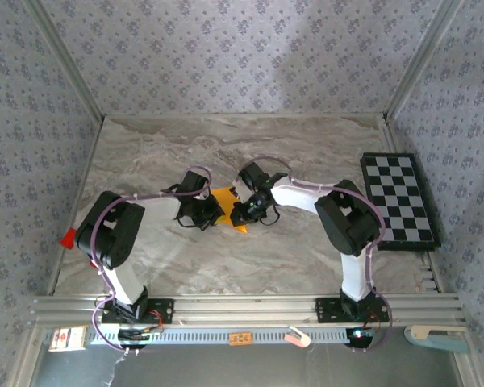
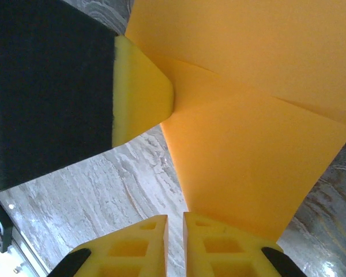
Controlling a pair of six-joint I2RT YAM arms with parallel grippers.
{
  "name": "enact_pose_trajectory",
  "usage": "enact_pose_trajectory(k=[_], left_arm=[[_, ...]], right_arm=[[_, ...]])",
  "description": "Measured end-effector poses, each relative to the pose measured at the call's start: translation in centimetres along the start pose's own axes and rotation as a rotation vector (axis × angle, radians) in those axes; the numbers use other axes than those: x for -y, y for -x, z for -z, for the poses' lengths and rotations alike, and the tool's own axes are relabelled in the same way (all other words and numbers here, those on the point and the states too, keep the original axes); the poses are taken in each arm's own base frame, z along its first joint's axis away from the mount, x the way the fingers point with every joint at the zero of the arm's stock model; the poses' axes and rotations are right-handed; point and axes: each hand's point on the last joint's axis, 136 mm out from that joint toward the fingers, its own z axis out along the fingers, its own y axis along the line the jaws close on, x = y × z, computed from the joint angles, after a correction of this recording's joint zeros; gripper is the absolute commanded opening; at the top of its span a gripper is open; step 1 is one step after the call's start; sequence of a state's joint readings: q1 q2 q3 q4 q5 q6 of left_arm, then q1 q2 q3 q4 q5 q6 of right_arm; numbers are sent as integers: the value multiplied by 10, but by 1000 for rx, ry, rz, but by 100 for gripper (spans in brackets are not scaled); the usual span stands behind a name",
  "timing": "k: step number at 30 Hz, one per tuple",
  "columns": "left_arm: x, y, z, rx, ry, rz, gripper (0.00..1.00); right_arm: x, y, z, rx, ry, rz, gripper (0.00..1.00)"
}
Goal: Fold a paper plane with a square sheet of paper (pick it up from the middle)
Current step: Third fold the triangle at the center of the table.
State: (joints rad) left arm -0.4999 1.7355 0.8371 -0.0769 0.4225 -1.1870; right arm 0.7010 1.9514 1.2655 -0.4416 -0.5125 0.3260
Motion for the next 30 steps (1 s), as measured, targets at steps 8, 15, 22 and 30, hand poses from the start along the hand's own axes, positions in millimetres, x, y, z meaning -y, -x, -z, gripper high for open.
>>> enact_pose_trajectory(k=[8,15,22,30], left_arm=[[0,0,0,0,0,0,6],[0,0,0,0,0,0,6],[0,0,0,0,0,0,6],[0,0,0,0,0,0,6]], right_arm=[[1,-2,-3,-9,-1,-3,16],[6,-5,-10,-26,-6,-12,16],[7,-7,-12,-33,-8,-13,14],[8,-9,-15,-42,-4,-17,13]])
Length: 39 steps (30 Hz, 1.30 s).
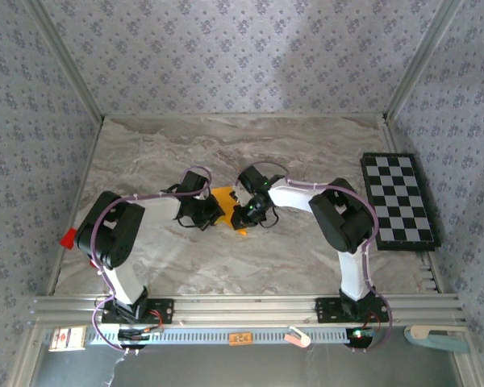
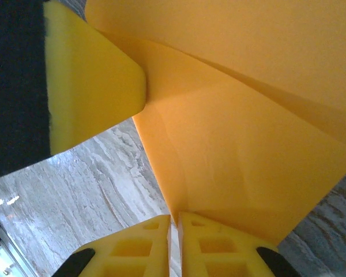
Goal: Fold a paper plane with a square sheet of paper (pick it up from the middle)
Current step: Third fold the triangle at the center of the table.
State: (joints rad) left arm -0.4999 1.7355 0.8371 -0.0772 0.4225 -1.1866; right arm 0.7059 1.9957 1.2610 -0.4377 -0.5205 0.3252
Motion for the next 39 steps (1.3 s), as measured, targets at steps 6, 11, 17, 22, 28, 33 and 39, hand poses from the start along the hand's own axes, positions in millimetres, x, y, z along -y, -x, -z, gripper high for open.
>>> enact_pose_trajectory(k=[6,11,17,22,28,33,39], left_arm=[[-1,0,0,1,2,-3,5],[-1,0,0,2,6,-13,5],[-2,0,0,2,7,-17,5],[-1,0,0,2,7,-21,5],[-1,0,0,1,10,-23,5],[-2,0,0,0,12,-23,5],[-1,0,0,0,11,-33,5]], right_arm=[[0,-2,0,-4,2,2,13],[0,-11,2,-22,5,8,13],[4,-29,4,-56,1,-2,13],[6,-29,4,-50,2,-2,13],[5,-31,6,-39,13,4,13],[9,-46,8,-41,13,-8,12],[9,-43,10,-27,23,-16,11]])
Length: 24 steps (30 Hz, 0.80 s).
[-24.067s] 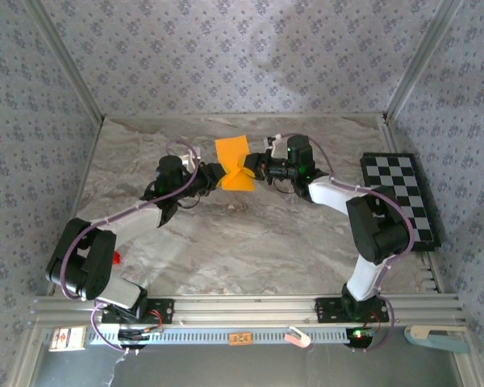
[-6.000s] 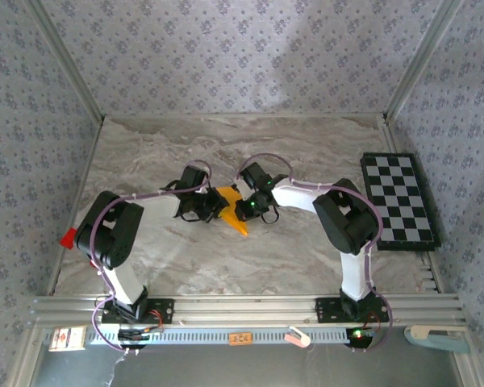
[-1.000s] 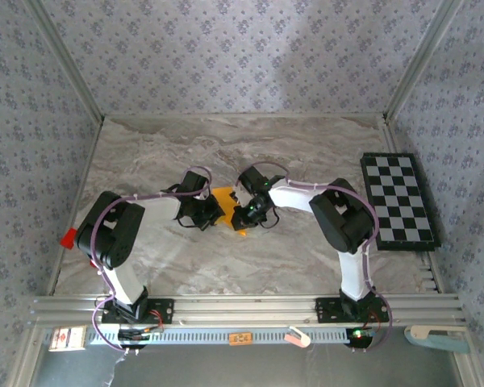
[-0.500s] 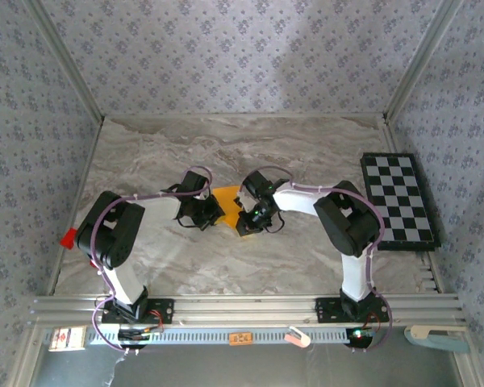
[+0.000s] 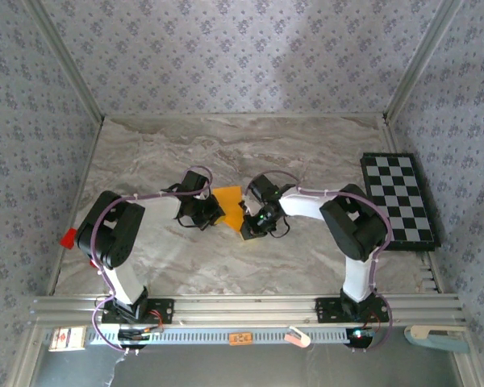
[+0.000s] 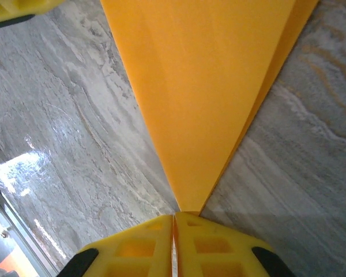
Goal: Fold a paper plane with a square sheet of paper (pick it up from the middle)
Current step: Third fold the triangle at the center of the table.
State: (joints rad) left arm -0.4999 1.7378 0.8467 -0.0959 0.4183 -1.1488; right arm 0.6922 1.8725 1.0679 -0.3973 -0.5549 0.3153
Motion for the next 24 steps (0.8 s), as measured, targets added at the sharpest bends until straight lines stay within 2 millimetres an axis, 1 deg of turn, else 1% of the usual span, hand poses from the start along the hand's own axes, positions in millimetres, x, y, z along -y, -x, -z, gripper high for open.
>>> enact_pose_trajectory(k=[2,4,7,10,12,16,20,24], left_arm=[[0,0,0,0,1,-4,5],[0,0,0,-1,0,-7,5],[1,0,-1,-9,2,-14,6],[3,0,-1,-13,3,-24,6],[4,1,-2,-13,1,-30,6],[5,1,-2,-12,1,-37,7],[5,1,-2,-12,1,-42,8],[5,1,-2,-11,-1,-59,12]], right_arm=[[-1,-1,7,12,-7,1,12],[-4,1,18,40,-7,5,14],[-13,15,41,106,5,24,13],[-20,34,50,149,11,40,13],[-22,43,49,157,12,47,12],[-19,50,29,125,7,44,11],[-12,43,10,76,-3,28,10],[-7,39,1,53,-13,17,8]])
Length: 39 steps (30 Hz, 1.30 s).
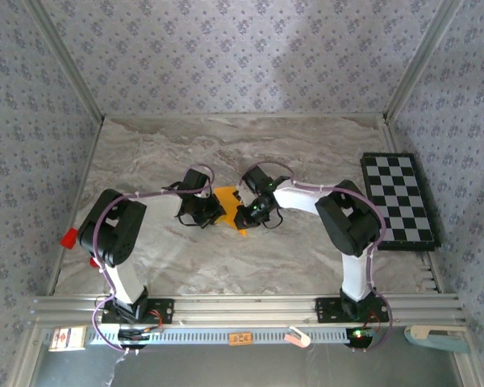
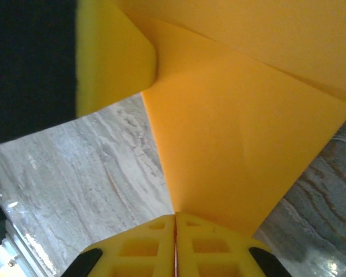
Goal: Fold a paper plane with a square sheet of paper (pick it up from the middle)
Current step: Third fold the triangle at the center of the table.
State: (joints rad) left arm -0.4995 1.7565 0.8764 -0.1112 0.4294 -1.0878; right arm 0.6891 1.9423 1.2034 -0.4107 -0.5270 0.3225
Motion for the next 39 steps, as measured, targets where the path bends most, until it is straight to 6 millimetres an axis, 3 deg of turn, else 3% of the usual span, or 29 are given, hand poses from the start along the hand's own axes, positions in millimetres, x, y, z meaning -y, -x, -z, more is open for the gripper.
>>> enact_pose_trajectory(k=[7,15,26,39], left_arm=[[14,-3,7,12,-36,-86,19],[34,-18,8,0,-95,-168,12],[20,-31,-7,-56,-72,-172,11],[11,-27,-13,-50,-70,-241,11]], right_arm=[[7,-2,-4,-8,-28,-8,6],[7,-2,-4,-8,-29,-10,5],[7,-3,-5,-10,-30,-17,5],[9,-4,-7,-14,-59,-12,5]])
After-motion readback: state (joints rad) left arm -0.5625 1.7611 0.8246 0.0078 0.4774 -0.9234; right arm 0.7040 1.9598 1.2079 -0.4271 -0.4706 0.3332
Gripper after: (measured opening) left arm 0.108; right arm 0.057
